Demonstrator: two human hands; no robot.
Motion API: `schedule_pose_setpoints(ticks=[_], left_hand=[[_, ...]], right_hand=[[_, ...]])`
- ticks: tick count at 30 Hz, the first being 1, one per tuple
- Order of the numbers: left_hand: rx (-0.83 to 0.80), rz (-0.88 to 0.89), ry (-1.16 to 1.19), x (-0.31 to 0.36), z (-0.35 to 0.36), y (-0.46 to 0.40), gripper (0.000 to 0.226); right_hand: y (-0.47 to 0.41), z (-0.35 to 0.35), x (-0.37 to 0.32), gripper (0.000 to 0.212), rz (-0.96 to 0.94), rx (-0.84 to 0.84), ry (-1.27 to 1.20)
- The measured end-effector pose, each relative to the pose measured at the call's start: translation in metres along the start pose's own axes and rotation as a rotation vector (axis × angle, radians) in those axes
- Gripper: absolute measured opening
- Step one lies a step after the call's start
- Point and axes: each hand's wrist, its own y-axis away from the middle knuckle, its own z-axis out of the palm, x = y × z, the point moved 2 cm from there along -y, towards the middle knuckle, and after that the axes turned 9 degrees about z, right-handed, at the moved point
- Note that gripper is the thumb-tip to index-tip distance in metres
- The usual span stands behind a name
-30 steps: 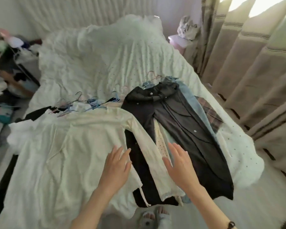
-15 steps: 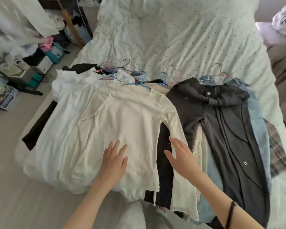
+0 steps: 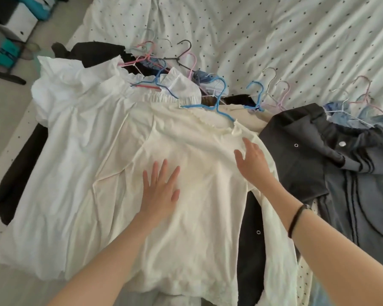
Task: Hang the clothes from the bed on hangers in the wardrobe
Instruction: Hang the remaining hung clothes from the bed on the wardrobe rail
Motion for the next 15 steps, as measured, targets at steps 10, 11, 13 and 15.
schedule_pose_setpoints(ticks=[10, 11, 13, 15], left_hand=[[-0.051, 0.038, 0.069, -0.028, 0.03, -0.03, 0.063], [-0.053, 0.047, 0.072, -0.029, 0.031, -0.031, 0.063], [-0.034, 0.064, 0.09, -0.031, 0.034, -0.031, 0.064], [-0.063, 0.054, 0.115, -0.033, 0.035, -0.033, 0.067]], right_hand=[[-0.098, 0.012, -0.009, 0.053, 0.068, -0.055, 0.231], [-0.1, 0.013, -0.01, 0.051, 0.065, -0.048, 0.237], [-0.099, 0.012, -0.01, 0.041, 0.053, -0.001, 0.238], [-0.097, 0.01, -0.01, 0.035, 0.075, 0.022, 0.165]])
